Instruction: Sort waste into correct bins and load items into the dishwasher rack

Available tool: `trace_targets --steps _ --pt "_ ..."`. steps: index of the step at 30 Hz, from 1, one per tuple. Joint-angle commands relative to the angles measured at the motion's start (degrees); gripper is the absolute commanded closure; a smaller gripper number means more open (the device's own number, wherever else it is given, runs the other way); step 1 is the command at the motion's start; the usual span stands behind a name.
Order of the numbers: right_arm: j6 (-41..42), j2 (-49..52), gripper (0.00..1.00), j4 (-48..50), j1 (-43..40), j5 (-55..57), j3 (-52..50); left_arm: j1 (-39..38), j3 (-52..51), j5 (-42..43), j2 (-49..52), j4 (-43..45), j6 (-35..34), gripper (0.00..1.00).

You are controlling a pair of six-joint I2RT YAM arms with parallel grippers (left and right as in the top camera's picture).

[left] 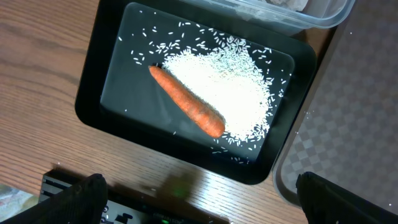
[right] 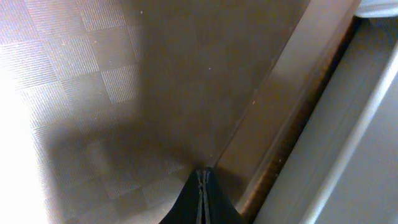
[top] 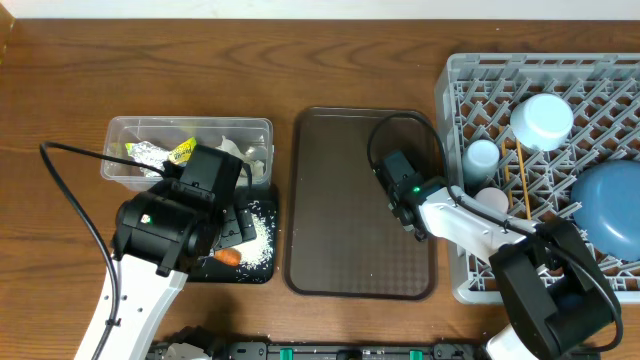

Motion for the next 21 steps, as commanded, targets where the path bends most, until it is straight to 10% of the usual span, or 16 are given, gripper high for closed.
trace_targets --steps 1,14,21 --pt "-1.0 0.6 0.99 0.2 -0.1 3.8 -0.8 0.3 -0.1 -0.3 0.0 -0.2 0.2 0.00" --pt "-0.7 0.6 0.99 1.8 -0.3 4.5 0.7 0.3 -0.1 -0.3 0.0 -0.2 0.2 0.00" --pt "3.4 -3.0 0.99 -9.1 2.2 -15.8 8.4 0.3 -0.1 -0.3 0.0 -0.2 0.2 0.00"
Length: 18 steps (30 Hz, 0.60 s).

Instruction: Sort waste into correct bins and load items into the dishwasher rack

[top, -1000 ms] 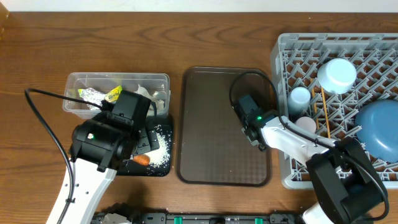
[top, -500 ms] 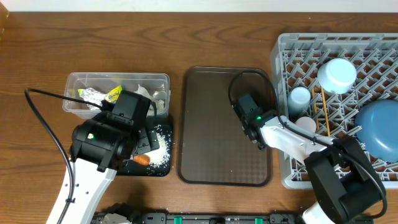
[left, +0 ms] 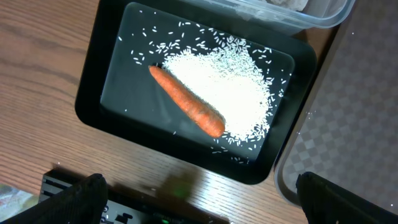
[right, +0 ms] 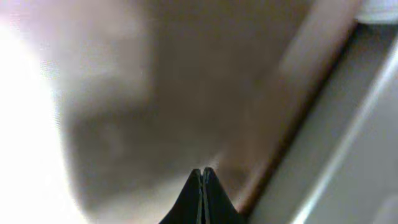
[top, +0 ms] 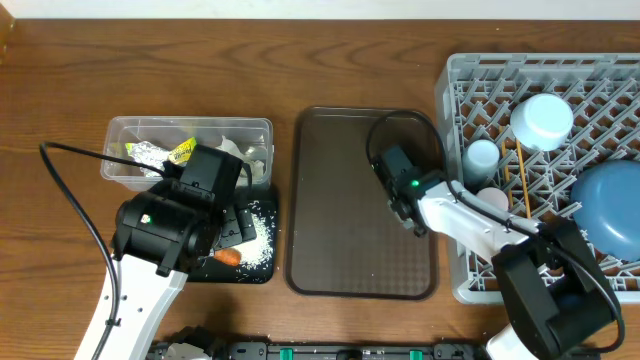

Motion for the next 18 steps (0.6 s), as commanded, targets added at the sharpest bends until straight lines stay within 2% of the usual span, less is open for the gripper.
trace_targets --steps 1,3,6,8,10,14,18 --pt "3.7 -3.6 0.99 -4.1 2.2 -15.0 5.2 0.3 -0.1 -0.3 0.0 -0.2 0.2 0.00" --pt "5.9 -5.6 0.98 -7.9 3.2 -24.5 7.4 0.3 -0.1 -0.3 0.0 -0.2 0.2 0.00" --pt "6.0 -8.2 0.89 -9.9 4.9 -38.3 8.1 0.3 -0.1 -0.3 0.0 -0.2 0.2 0.00" --pt "6.0 -8.7 0.80 -10.6 6.9 -41.9 8.1 0.3 -0.1 -0.3 0.0 -0.2 0.2 0.00" --pt "4.8 -8.7 0.74 -10.8 9.4 -41.9 8.1 0.3 -0.1 -0.3 0.0 -0.2 0.2 0.00" --pt "3.2 -8.5 0.73 -11.0 15.9 -37.9 7.7 0.3 -0.1 -0.3 0.0 -0.2 0.2 0.00" --pt "3.2 -8.5 0.56 -12.4 21.3 -34.8 7.7 0.3 -0.1 -0.3 0.0 -0.2 0.2 0.00"
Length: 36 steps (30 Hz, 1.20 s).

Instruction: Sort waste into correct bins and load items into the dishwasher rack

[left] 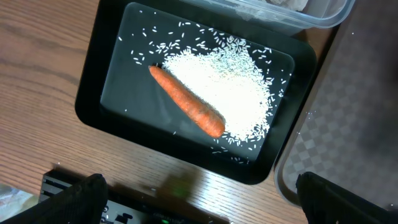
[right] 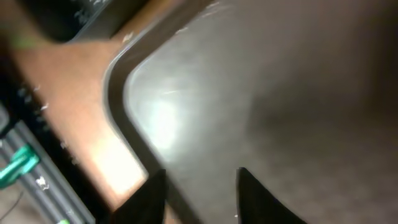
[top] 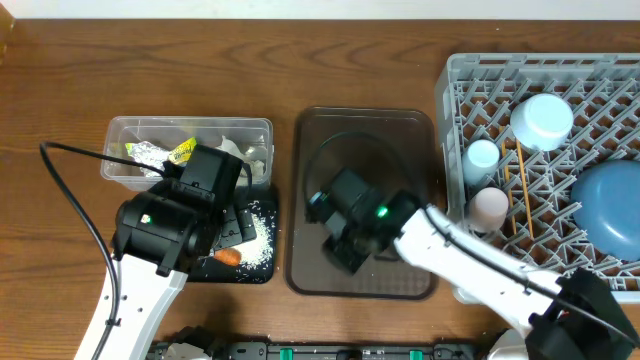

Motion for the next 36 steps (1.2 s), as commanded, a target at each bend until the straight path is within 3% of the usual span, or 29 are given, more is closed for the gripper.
trace_targets --steps 1,12,18,36 --pt "-0.6 0.1 0.54 -0.9 4.1 2.4 0.2 0.3 -0.1 -0.3 0.0 -0.2 0.2 0.00" --pt "-0.6 0.1 0.59 -3.7 14.5 7.3 -0.4 0.3 -0.1 -0.3 0.0 -0.2 0.2 0.00" --pt "-0.6 0.6 0.60 -0.5 18.3 11.3 -4.2 0.3 -0.1 -0.3 0.0 -0.2 0.2 0.00" --pt "0.3 0.7 0.68 5.8 19.6 13.3 -14.5 0.3 -0.1 -0.3 0.0 -0.2 0.2 0.00"
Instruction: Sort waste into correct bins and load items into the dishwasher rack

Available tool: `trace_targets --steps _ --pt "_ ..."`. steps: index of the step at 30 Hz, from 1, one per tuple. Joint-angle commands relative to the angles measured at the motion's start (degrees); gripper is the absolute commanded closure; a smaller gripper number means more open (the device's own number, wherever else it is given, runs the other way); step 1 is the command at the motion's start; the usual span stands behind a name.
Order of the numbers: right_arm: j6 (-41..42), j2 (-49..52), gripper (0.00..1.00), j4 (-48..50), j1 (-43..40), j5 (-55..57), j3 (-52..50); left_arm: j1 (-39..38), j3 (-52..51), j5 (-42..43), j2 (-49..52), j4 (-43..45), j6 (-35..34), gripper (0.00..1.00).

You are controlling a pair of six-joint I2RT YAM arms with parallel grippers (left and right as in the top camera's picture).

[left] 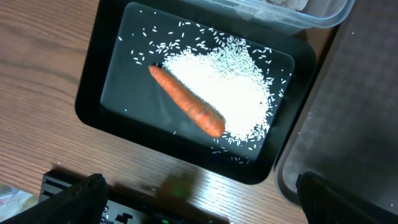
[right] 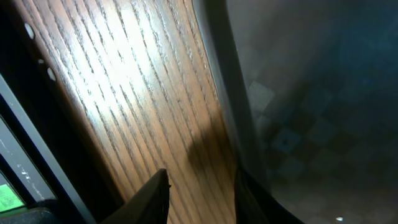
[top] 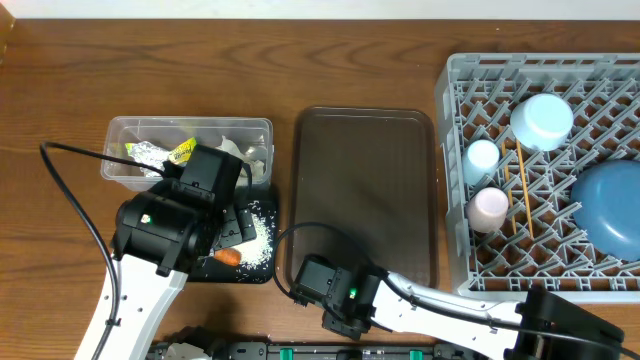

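Observation:
My left gripper (left: 199, 208) hangs open above the black tray (left: 112, 81), which holds an orange carrot (left: 186, 110) on a heap of white rice (left: 236, 93). Nothing is between its fingers (left: 78, 199). In the overhead view the carrot (top: 230, 257) peeks out beside the left wrist. My right gripper (right: 202, 196) is open and empty, low over the wood at the front-left corner of the brown tray (right: 298, 93). Its arm (top: 335, 295) reaches along the table's front. The grey dishwasher rack (top: 455, 180) stands at the right.
A clear bin (top: 190, 135) with wrappers and foil sits behind the black tray. The rack holds a white cup (top: 542, 120), a small pale cup (top: 482, 155), a pink cup (top: 488, 207), chopsticks (top: 522, 180) and a blue bowl (top: 605, 205). The table's front edge (right: 37, 143) is close to the right gripper.
My right gripper has moved from over the brown tray's front-left part to the wood just off the tray's front-left corner, still open. The left arm and the carrot are unchanged.
My right gripper was shut, low over the brown tray's right edge beside the rack, and stayed so a moment later. Then it was open over the tray's front left. Now it is at the tray's front-left corner. The left gripper stayed open above the carrot throughout.

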Motion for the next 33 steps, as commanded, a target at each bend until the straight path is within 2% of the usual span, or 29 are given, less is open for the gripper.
trace_targets --steps 1,10,13,27,33 --pt "0.6 0.6 0.69 -0.1 0.4 1.5 -2.0 0.3 -0.1 -0.3 0.0 -0.2 0.2 0.00" --pt "0.6 0.6 0.77 -2.2 0.4 2.3 -2.3 0.3 -0.1 -0.3 0.0 -0.3 0.2 0.00" --pt "0.6 0.6 0.83 -2.6 0.4 2.4 -2.3 0.3 -0.1 -0.3 0.0 -0.2 0.2 0.00" --pt "0.6 0.6 0.93 -2.7 0.4 4.0 -2.3 0.3 -0.1 -0.3 0.0 -0.3 0.2 0.00" --pt "0.6 0.6 0.84 -2.9 0.4 5.1 -2.2 0.3 -0.1 -0.3 0.0 -0.2 0.2 0.00"
